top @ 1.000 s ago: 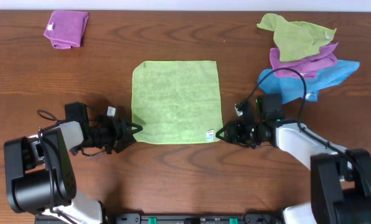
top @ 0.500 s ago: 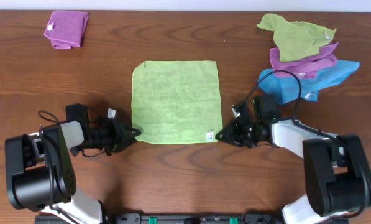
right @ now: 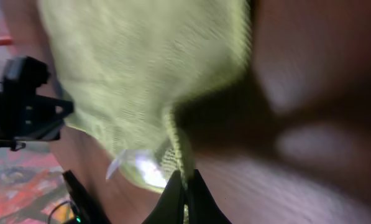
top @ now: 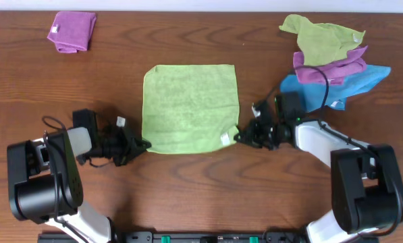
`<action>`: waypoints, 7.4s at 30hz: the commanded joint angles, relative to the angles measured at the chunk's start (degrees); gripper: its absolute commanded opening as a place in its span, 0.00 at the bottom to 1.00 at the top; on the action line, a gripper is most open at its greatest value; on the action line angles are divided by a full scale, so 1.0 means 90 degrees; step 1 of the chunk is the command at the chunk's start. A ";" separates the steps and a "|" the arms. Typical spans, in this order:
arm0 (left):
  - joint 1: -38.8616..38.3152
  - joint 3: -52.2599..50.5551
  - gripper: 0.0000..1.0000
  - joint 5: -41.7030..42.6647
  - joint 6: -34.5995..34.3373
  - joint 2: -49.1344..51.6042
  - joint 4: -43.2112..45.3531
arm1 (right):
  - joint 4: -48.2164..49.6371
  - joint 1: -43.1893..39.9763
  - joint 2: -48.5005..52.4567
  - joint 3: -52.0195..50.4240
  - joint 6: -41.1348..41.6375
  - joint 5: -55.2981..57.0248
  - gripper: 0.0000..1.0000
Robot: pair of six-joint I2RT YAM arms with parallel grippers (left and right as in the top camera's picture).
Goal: Fold the cloth
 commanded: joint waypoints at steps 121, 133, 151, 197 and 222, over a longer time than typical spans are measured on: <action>-0.2647 0.6186 0.05 -0.6363 -0.0364 0.2545 -0.2025 | -0.1999 0.0806 0.3606 0.5569 -0.1168 0.3587 0.01; -0.2647 0.6186 0.06 -0.5984 -0.0481 0.2545 -0.3643 | -0.3813 0.0852 0.3266 0.5578 -0.1171 0.3655 0.01; -0.2732 0.6186 0.06 -0.5802 -0.0119 0.1498 -0.2268 | -0.3495 0.0886 0.2980 0.5578 -0.1263 0.3657 0.02; -0.2858 0.6181 0.06 -0.5887 -0.0410 0.3155 -0.3021 | -0.4364 -0.0537 0.0957 0.6132 -0.2382 0.2212 0.99; -0.2858 0.6181 0.06 -0.5812 -0.0413 0.3155 -0.2812 | -0.1316 -0.1224 0.2603 0.3308 -0.2069 -0.2324 0.99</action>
